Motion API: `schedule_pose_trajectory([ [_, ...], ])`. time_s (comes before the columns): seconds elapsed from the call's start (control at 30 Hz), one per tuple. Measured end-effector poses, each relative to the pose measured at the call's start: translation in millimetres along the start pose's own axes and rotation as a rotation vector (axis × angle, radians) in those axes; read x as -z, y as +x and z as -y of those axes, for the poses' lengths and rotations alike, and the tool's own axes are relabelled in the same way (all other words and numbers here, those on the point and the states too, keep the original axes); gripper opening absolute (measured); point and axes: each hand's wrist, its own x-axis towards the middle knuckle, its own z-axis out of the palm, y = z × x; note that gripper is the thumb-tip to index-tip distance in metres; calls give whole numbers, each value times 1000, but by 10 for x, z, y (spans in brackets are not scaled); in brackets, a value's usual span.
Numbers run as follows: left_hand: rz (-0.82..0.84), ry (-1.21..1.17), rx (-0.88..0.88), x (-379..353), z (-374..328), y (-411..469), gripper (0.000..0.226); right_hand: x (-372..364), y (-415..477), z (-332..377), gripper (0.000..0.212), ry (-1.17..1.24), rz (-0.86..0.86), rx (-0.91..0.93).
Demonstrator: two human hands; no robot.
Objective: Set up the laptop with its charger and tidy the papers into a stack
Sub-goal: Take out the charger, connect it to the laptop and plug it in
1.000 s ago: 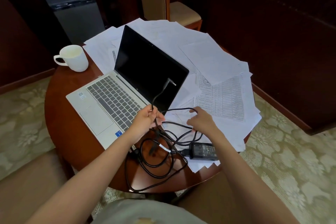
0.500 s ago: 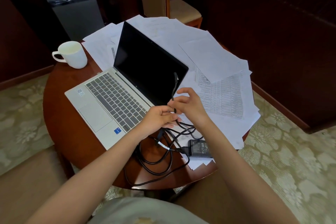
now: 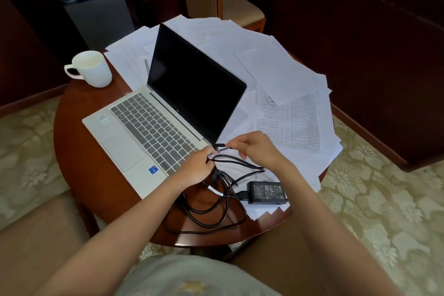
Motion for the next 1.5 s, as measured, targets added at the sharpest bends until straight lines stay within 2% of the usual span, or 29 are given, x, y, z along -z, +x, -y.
schedule_pose_trajectory([
  [0.27, 40, -32, 22, -64, -7, -95, 26, 56, 117, -33, 39, -193, 102, -37],
  [0.43, 42, -127, 54, -68, -30, -142, 26, 28, 202, -25, 48, -190, 151, -69],
  [0.53, 26, -154, 95, -84, -8, -97, 25, -17, 248, -39, 45, -207, 200, -107],
  [0.6, -29, -338, 202, -77, -31, -27, 27, -61, 265, -55, 40, -285, 214, -101],
  [0.67, -83, -680, 348, -28, -79, -12, 32, -103, 268, -85, 35, -378, 211, -78],
  [0.73, -95, -909, 384, 45, -83, -43, 34, -148, 272, -127, 35, -508, 184, -44],
  [1.0, -55, -840, 366, 42, -41, -50, 31, -275, 285, -215, 33, -731, 105, 15],
  [1.17, -97, -868, 367, 45, -76, -19, 32, -370, 275, -200, 37, -538, 246, 74],
  [1.3, -165, -937, 445, 37, -96, 11, 15, -381, 280, -192, 26, -335, 219, 74],
  [1.4, -155, -951, 534, 9, -127, 104, 25, -384, 274, -173, 22, -240, 208, 66],
  [1.5, -67, -1003, 603, 20, -184, 117, 21, -364, 275, -145, 15, -123, 167, 69],
])
